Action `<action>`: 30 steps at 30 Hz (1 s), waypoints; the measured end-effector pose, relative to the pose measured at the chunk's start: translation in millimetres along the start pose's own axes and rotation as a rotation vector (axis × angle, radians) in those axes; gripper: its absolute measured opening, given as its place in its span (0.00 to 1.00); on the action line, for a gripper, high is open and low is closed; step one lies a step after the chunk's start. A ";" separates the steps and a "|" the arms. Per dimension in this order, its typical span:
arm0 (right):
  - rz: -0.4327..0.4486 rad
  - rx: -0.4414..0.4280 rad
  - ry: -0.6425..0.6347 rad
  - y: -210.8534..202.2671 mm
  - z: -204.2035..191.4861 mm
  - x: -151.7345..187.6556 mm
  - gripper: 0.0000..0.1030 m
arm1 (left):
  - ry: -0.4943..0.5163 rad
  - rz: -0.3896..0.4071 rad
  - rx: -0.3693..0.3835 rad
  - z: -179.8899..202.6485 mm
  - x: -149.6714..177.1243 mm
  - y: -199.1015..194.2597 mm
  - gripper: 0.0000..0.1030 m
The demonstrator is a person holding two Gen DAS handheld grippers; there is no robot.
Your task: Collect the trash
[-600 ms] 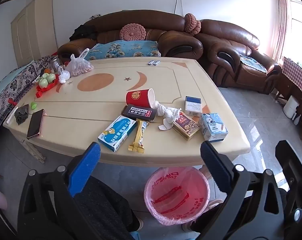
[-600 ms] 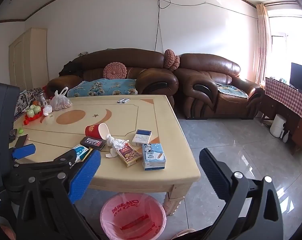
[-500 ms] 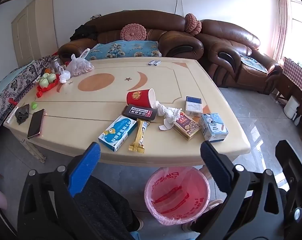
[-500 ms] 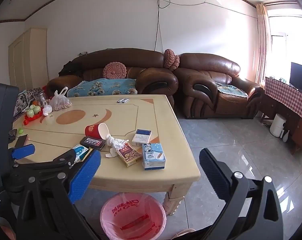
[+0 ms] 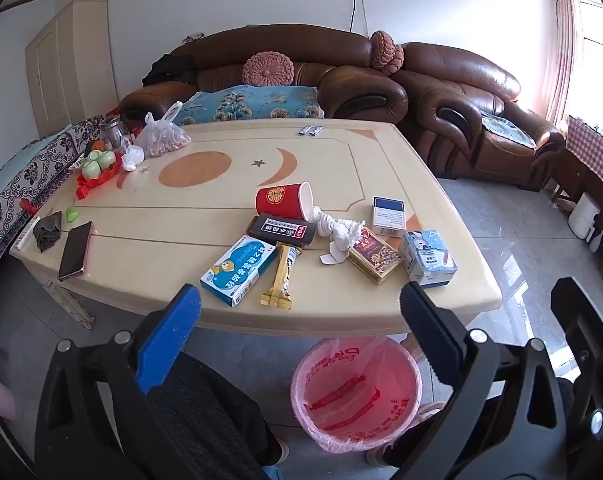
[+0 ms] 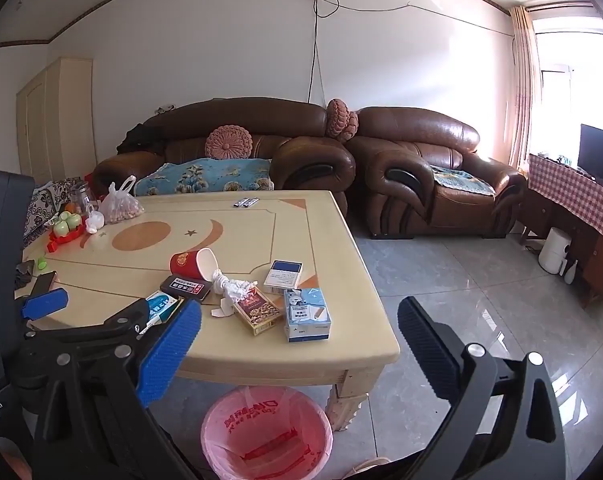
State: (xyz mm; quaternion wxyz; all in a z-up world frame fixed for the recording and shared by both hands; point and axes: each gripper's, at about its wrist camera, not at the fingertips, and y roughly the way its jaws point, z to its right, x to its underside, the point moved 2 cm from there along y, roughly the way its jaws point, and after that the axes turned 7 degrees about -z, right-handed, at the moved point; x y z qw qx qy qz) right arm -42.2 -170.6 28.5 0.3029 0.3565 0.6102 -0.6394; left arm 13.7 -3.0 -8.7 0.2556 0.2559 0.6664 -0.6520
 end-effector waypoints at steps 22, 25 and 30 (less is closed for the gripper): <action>0.006 -0.009 -0.001 -5.2 -0.6 -5.4 0.94 | 0.004 0.003 0.002 -0.9 -2.9 -7.5 0.95; 0.006 -0.011 -0.001 -5.7 -1.3 -5.8 0.94 | 0.004 0.007 -0.003 -0.8 -2.5 -7.0 0.95; 0.005 -0.013 0.000 -7.1 -3.0 -7.1 0.94 | 0.005 0.013 -0.007 1.0 -7.3 -10.1 0.95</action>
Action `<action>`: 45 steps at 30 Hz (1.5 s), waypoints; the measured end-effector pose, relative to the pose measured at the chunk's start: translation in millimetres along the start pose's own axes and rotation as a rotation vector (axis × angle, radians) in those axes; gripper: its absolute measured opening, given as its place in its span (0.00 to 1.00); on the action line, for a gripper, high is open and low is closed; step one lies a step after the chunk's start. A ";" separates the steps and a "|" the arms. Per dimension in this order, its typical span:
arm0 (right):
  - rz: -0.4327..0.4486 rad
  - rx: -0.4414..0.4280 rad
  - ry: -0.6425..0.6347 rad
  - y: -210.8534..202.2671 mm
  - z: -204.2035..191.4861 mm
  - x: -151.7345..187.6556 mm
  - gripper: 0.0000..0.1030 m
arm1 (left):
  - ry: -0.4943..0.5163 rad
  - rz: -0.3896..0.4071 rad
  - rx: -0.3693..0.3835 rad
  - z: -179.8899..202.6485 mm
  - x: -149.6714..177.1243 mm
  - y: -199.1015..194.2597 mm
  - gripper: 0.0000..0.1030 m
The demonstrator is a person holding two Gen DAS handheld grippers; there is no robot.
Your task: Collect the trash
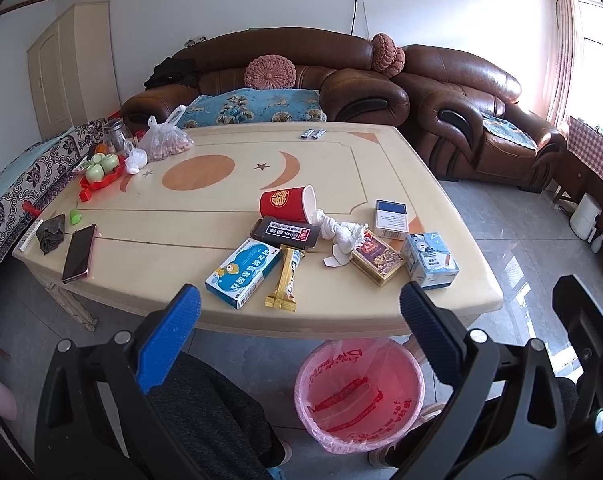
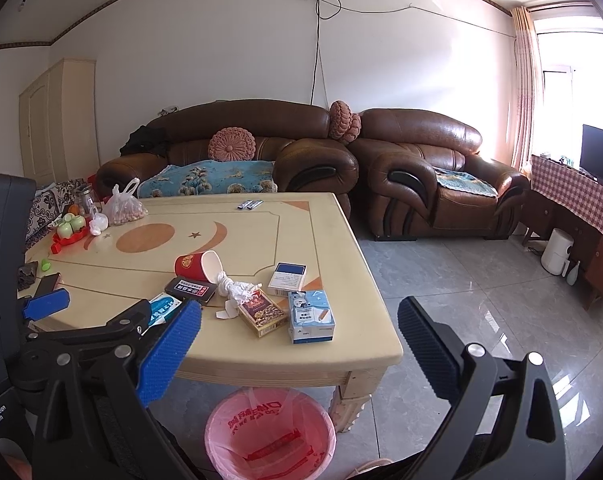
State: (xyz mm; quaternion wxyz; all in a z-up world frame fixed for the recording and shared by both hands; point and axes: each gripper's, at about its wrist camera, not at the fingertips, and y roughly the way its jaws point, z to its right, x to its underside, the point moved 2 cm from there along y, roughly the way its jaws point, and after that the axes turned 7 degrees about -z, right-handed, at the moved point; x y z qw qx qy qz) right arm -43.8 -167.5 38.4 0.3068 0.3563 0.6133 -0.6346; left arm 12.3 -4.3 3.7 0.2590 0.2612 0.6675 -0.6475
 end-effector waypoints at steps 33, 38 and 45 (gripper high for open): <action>0.004 -0.001 0.002 -2.5 0.9 1.3 0.94 | -0.003 0.008 0.000 -6.9 1.2 -6.6 0.95; 0.004 -0.003 0.001 -2.6 -3.2 1.6 0.94 | -0.002 0.007 -0.001 -6.1 2.2 -6.2 0.95; -0.009 -0.051 -0.006 -1.3 -9.2 -4.8 0.94 | 0.021 -0.021 0.059 -13.2 -6.7 -7.5 0.95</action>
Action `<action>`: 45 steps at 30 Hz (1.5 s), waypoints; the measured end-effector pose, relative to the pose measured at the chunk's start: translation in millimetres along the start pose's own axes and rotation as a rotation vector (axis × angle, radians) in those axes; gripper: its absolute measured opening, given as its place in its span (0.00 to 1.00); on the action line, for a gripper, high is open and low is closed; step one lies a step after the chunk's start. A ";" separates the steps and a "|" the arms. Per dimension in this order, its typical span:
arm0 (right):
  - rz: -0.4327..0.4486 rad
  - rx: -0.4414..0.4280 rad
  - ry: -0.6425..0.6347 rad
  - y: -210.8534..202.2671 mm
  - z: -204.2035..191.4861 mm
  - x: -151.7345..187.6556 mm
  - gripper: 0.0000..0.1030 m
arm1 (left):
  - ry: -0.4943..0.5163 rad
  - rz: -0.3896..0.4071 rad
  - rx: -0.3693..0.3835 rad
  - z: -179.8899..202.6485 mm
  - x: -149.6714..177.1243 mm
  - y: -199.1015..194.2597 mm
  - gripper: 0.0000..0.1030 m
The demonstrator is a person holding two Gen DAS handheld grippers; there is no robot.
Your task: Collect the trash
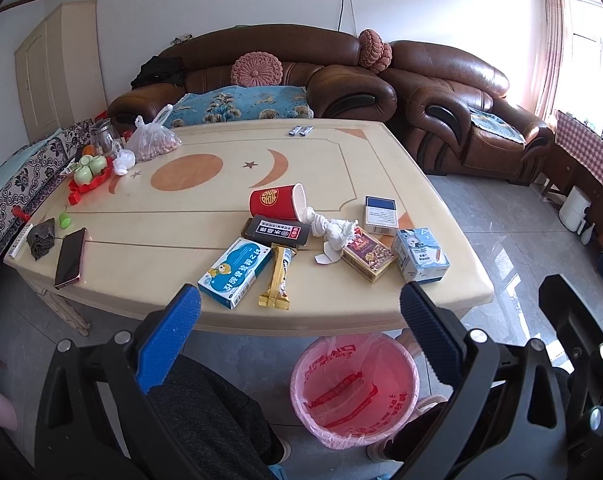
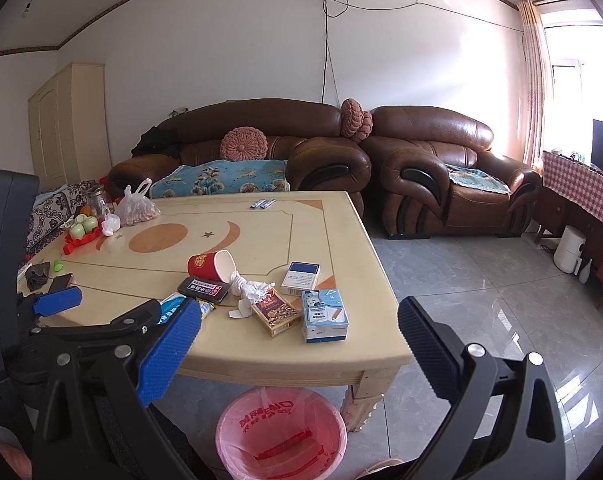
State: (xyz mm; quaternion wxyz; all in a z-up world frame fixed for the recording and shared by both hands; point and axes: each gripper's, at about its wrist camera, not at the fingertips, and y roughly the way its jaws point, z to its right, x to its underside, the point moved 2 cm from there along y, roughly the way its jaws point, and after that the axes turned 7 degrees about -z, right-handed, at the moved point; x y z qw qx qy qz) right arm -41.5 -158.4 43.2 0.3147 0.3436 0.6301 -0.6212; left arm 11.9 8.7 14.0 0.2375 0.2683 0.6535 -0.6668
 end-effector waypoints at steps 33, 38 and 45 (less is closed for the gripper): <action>-0.165 -0.070 -0.062 128.7 39.4 3.1 0.94 | 0.098 -0.177 0.044 -64.6 -1.4 110.8 0.95; -0.190 -0.060 -0.074 146.8 35.4 2.1 0.94 | 0.098 -0.226 0.047 -70.4 -0.6 134.6 0.95; -0.234 -0.046 -0.075 174.0 35.6 6.3 0.94 | 0.088 -0.291 0.037 -81.3 -3.3 167.9 0.95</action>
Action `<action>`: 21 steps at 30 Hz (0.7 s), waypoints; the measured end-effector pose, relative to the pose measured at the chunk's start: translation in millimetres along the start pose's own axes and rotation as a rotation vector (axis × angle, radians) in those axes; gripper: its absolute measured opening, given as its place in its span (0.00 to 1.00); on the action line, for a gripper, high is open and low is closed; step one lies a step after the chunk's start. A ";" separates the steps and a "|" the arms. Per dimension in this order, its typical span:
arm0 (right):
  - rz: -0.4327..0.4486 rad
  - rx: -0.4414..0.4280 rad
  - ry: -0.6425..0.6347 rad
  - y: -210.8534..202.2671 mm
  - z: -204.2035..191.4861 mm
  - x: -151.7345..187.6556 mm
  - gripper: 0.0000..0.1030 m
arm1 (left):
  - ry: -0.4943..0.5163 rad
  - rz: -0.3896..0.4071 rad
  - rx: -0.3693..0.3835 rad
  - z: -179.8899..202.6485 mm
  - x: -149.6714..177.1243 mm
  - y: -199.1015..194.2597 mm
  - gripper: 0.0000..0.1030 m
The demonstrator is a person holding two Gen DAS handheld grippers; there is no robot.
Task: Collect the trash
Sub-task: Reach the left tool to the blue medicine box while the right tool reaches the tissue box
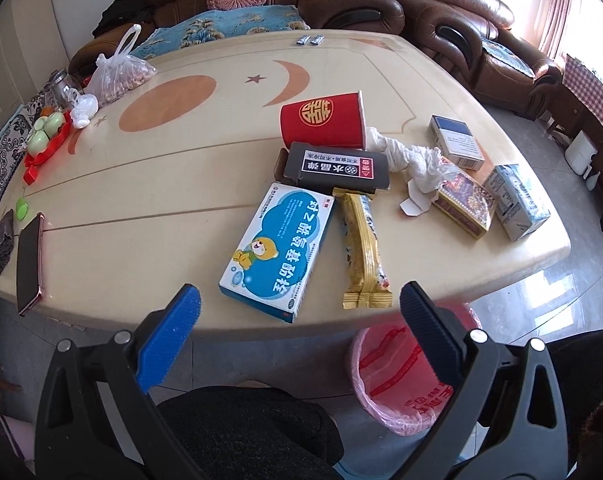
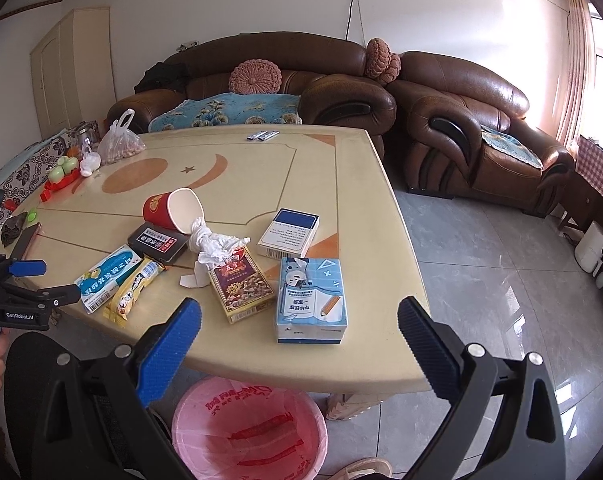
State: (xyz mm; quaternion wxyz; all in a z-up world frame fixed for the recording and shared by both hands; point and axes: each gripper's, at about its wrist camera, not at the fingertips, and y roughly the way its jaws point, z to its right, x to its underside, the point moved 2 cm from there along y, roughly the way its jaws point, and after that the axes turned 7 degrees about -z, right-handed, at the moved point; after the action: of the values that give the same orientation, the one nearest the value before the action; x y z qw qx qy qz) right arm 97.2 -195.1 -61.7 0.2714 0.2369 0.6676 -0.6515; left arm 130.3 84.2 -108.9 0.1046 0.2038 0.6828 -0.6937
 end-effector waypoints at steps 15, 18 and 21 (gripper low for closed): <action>-0.122 0.008 -0.015 73.0 6.8 0.8 0.94 | 0.044 -0.098 -0.037 -14.0 -16.6 57.1 0.95; -0.150 0.003 -0.019 90.0 7.6 3.1 0.94 | 0.054 -0.114 -0.037 -17.5 -19.8 66.8 0.95; -0.173 -0.002 -0.012 105.4 9.7 5.1 0.94 | 0.055 -0.130 -0.021 -21.8 -23.3 74.0 0.95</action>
State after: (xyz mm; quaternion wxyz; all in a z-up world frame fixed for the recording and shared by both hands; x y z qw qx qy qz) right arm 164.6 -200.8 -143.3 0.2183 0.1743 0.6846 -0.6733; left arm 185.5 99.2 -165.6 0.0426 0.1769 0.7044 -0.6860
